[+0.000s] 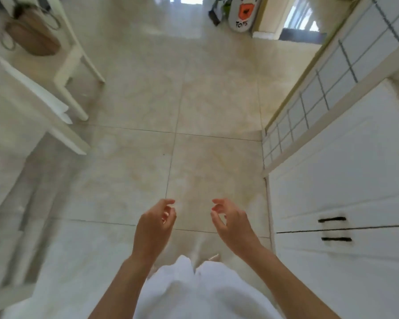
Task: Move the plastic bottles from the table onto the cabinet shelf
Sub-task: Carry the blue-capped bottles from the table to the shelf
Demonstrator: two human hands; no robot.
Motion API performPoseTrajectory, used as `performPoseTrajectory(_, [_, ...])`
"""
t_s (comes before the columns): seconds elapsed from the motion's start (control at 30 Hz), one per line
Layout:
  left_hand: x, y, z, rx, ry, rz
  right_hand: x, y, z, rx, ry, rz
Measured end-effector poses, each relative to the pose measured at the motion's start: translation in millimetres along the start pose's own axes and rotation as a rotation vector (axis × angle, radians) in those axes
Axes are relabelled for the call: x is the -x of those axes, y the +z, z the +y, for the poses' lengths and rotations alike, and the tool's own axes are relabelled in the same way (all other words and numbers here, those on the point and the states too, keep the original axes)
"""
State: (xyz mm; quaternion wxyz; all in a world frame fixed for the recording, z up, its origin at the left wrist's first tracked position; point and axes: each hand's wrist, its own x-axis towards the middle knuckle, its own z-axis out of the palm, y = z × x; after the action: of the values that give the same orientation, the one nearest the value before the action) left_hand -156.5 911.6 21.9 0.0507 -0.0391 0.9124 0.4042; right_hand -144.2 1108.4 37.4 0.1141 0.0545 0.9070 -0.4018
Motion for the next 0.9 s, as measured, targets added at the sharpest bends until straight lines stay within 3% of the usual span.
performPoseTrajectory(0.13, [25, -58, -64, 0.024, -0.194, 0.148, -16, 56, -57, 0.054, -0.111, -0.158])
performPoseTrajectory(0.47, [80, -206, -212, 0.044, -0.470, 0.313, -33, 215, -200, 0.085, -0.294, -0.361])
performPoseTrajectory(0.9, [89, -294, -306, 0.201, -0.722, 0.516, -63, 364, -335, 0.133, -0.504, -0.632])
